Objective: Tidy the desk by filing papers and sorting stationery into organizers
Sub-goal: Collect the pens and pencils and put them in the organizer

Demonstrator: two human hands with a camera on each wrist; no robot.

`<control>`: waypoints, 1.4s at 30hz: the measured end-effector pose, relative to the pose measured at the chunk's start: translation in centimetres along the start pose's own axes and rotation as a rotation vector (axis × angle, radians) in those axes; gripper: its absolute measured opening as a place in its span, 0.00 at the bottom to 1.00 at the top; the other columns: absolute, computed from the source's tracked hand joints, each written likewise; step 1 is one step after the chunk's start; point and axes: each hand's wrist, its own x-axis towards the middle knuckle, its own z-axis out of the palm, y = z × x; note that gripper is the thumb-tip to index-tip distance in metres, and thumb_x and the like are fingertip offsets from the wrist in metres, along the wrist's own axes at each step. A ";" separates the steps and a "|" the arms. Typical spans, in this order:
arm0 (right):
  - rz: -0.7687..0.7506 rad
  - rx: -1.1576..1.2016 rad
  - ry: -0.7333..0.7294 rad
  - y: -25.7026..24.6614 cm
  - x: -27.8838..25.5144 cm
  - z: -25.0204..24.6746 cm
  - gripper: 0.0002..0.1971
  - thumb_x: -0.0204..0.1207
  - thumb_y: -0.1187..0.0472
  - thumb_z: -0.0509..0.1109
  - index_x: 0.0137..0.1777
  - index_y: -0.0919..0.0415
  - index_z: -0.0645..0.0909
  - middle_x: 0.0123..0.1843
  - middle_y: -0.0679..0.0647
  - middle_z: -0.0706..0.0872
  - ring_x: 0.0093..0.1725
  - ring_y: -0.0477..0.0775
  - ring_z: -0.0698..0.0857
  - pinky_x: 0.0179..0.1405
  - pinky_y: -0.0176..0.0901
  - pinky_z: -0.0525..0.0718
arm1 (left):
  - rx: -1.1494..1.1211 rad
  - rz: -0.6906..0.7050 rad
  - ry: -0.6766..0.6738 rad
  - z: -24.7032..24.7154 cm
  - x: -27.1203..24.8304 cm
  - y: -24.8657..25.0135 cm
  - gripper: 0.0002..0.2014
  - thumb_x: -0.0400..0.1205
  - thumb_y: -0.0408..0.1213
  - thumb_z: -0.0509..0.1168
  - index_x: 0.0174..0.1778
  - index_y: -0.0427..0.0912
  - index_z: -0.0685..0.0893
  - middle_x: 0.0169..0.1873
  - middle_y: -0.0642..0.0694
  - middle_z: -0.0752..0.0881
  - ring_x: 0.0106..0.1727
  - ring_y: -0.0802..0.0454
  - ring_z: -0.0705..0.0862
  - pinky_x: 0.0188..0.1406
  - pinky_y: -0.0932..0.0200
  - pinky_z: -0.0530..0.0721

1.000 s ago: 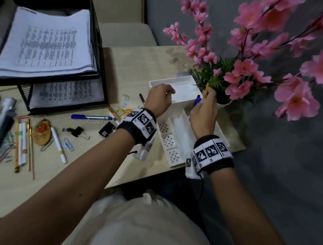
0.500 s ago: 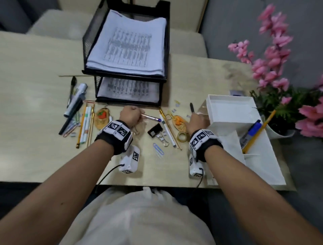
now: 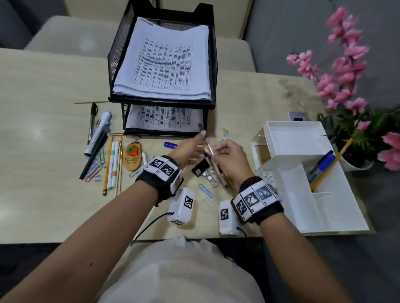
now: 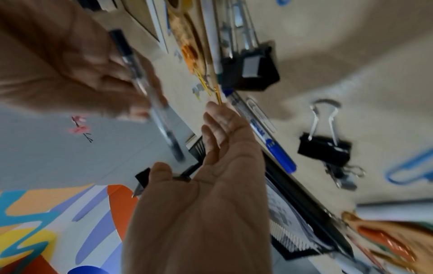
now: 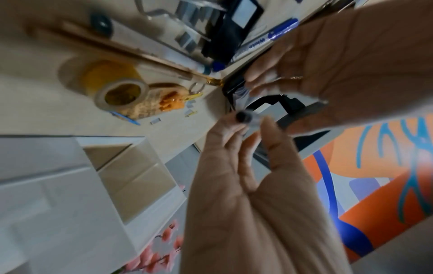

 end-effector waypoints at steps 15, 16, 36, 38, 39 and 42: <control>0.065 -0.864 0.002 3.0 -0.6 1.0 0.10 0.78 0.68 0.62 0.55 0.70 0.81 0.54 0.66 0.85 0.54 0.65 0.84 0.42 0.45 0.75 | -0.139 0.029 0.225 -2.3 0.8 -2.0 0.15 0.87 0.34 0.51 0.33 0.41 0.72 0.19 0.51 0.73 0.11 0.64 0.70 0.11 0.72 0.67; 0.085 -0.832 0.020 3.1 -0.8 0.6 0.10 0.77 0.68 0.62 0.53 0.69 0.82 0.53 0.66 0.86 0.53 0.65 0.84 0.43 0.45 0.76 | -0.169 0.023 0.193 -2.1 0.5 -1.9 0.14 0.87 0.33 0.50 0.35 0.40 0.73 0.23 0.49 0.74 0.14 0.63 0.73 0.13 0.72 0.70; -0.120 -0.182 0.800 4.5 -7.8 -19.6 0.40 0.75 0.70 0.68 0.78 0.40 0.54 0.39 0.55 0.82 0.27 0.35 0.81 0.29 0.25 0.80 | 0.644 0.780 -0.168 20.9 -3.4 4.3 0.14 0.79 0.30 0.67 0.57 0.35 0.72 0.44 0.30 0.85 0.46 0.36 0.83 0.47 0.49 0.80; -0.094 -0.270 0.721 5.2 -7.5 -20.2 0.33 0.77 0.70 0.65 0.76 0.44 0.60 0.40 0.56 0.78 0.34 0.49 0.81 0.35 0.43 0.83 | 0.705 0.826 -0.184 22.7 -2.9 3.9 0.08 0.80 0.28 0.63 0.54 0.34 0.73 0.44 0.29 0.86 0.46 0.35 0.82 0.47 0.48 0.79; -0.073 -0.318 0.678 5.5 -7.3 -20.2 0.30 0.78 0.69 0.63 0.75 0.45 0.61 0.40 0.57 0.77 0.37 0.55 0.81 0.36 0.47 0.81 | 0.721 0.836 -0.184 23.3 -2.7 3.7 0.07 0.81 0.27 0.61 0.53 0.34 0.73 0.44 0.29 0.86 0.44 0.36 0.81 0.46 0.49 0.78; -0.034 -0.418 0.568 6.8 -6.8 -20.2 0.25 0.79 0.67 0.58 0.73 0.46 0.62 0.40 0.62 0.79 0.41 0.65 0.83 0.39 0.51 0.80 | 0.767 0.847 -0.145 24.7 -1.8 2.7 0.11 0.81 0.27 0.58 0.60 0.30 0.74 0.44 0.30 0.85 0.42 0.40 0.79 0.45 0.50 0.76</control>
